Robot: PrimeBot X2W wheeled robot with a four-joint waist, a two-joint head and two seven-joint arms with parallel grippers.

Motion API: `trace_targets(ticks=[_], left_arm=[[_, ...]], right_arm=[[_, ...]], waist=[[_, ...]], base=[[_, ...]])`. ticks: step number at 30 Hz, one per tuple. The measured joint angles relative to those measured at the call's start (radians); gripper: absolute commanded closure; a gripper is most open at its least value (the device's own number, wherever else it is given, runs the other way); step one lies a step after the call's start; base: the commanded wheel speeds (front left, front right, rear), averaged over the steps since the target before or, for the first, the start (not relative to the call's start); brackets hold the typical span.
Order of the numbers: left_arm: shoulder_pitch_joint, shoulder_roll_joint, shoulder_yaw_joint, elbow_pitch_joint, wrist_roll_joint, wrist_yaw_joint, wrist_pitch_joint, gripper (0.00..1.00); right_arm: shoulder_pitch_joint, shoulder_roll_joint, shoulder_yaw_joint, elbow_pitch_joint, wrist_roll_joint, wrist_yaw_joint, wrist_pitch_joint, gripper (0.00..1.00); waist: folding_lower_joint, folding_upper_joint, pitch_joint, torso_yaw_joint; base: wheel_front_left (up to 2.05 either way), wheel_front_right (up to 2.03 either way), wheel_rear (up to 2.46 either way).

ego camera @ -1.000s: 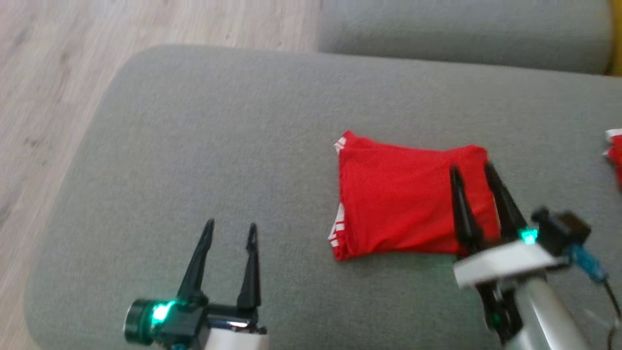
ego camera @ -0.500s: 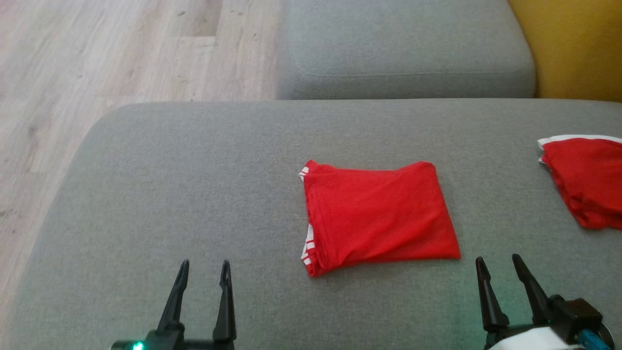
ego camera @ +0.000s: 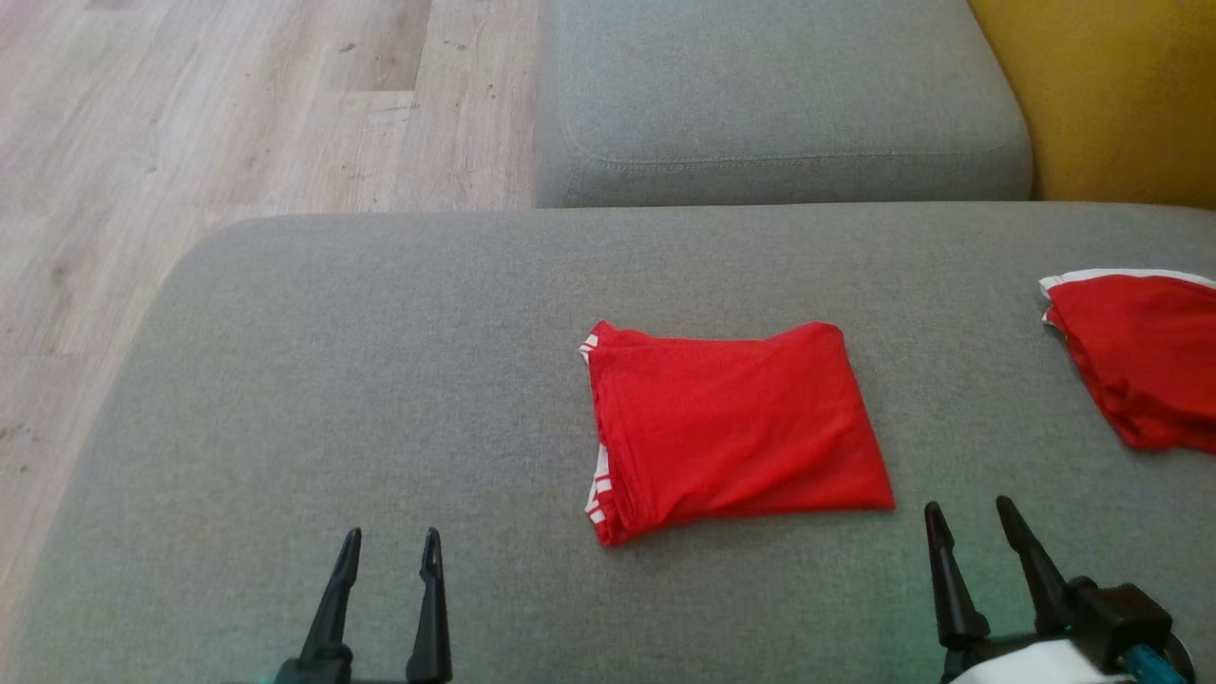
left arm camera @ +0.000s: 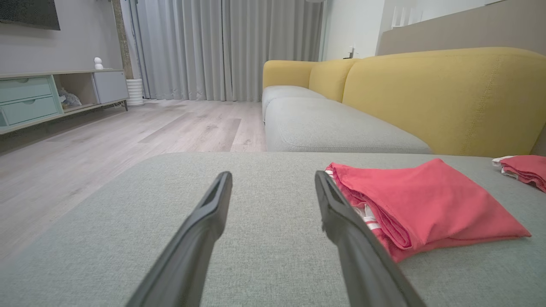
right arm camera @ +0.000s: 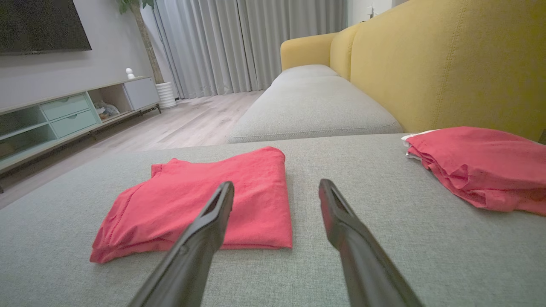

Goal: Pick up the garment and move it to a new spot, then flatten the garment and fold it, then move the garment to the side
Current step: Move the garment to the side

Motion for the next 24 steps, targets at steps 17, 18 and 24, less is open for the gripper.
trace_targets(ticks=[17, 18, 24], left_arm=[[0.001, 0.0, -0.012, 0.006, 0.036, -0.001, 0.0, 0.0], [-0.001, 0.0, -0.018, 0.004, 0.036, 0.0, 0.0, 0.0], [-0.051, 0.0, -0.058, -0.002, 0.036, 0.0, 0.0, 0.0]], right_arm=[[-0.1, 0.012, 0.001, 0.152, 0.06, 0.0, 0.0, 0.0], [-0.137, 0.012, 0.002, 0.182, 0.074, 0.0, 0.0, 0.0], [-0.411, -0.031, 0.054, 0.408, 0.178, 0.0, 0.037, 0.0]], waist=[[0.0001, 0.0, 0.057, 0.007], [0.0001, 0.0, 0.066, 0.007], [0.0002, 0.0, 0.146, 0.021]], base=[[0.0, 0.0, 0.0], [0.0, 0.0, 0.0], [0.0, 0.0, 0.0]])
